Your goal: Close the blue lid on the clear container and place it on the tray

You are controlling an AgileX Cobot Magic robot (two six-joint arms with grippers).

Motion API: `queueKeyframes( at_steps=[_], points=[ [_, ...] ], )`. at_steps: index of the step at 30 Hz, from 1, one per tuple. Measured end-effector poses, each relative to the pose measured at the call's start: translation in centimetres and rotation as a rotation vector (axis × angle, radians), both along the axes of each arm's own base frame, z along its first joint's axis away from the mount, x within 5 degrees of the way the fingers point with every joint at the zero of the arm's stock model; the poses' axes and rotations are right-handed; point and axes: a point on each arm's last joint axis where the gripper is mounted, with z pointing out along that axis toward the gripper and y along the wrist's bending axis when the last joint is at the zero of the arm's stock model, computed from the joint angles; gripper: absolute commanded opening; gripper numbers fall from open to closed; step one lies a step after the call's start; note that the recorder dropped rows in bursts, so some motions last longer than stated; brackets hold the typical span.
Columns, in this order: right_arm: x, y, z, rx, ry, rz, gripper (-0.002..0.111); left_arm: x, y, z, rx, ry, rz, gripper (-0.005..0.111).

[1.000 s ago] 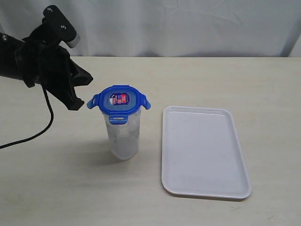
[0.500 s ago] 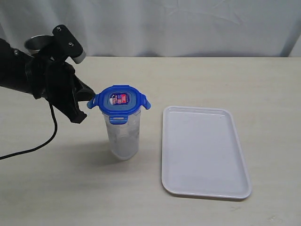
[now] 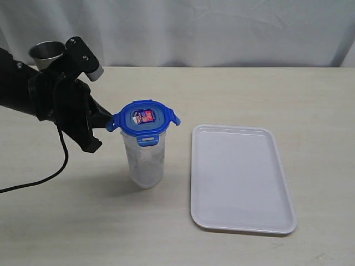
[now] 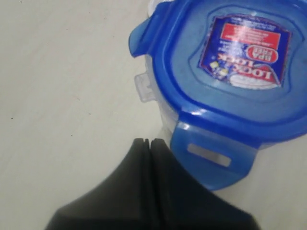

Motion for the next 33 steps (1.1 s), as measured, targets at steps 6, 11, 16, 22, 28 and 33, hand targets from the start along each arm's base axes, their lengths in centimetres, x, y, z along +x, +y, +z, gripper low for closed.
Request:
queueKeyframes(
  at_steps=[6,11,16,22,28,33],
  points=[
    [0.0,0.0,0.0,0.000,0.000,0.000,0.004,-0.3,0.1,0.1,0.001,0.029,0.005,0.000],
    [0.0,0.0,0.0,0.000,0.000,0.000,0.004,-0.7,0.1,0.4,-0.001,0.055,0.001,0.000],
    [0.0,0.0,0.0,0.000,0.000,0.000,0.004,-0.7,0.3,0.4,0.012,0.061,0.027,0.000],
    [0.0,0.0,0.0,0.000,0.000,0.000,0.004,-0.4,0.6,1.3,0.009,-0.016,0.066,0.000],
    [0.0,0.0,0.0,0.000,0.000,0.000,0.004,-1.0,0.9,3.6,-0.015,-0.107,0.084,0.000],
    [0.2,0.0,0.6,-0.003,-0.079,0.001,0.004,-1.3,1.1,4.3,-0.023,-0.132,0.086,0.000]
  ],
)
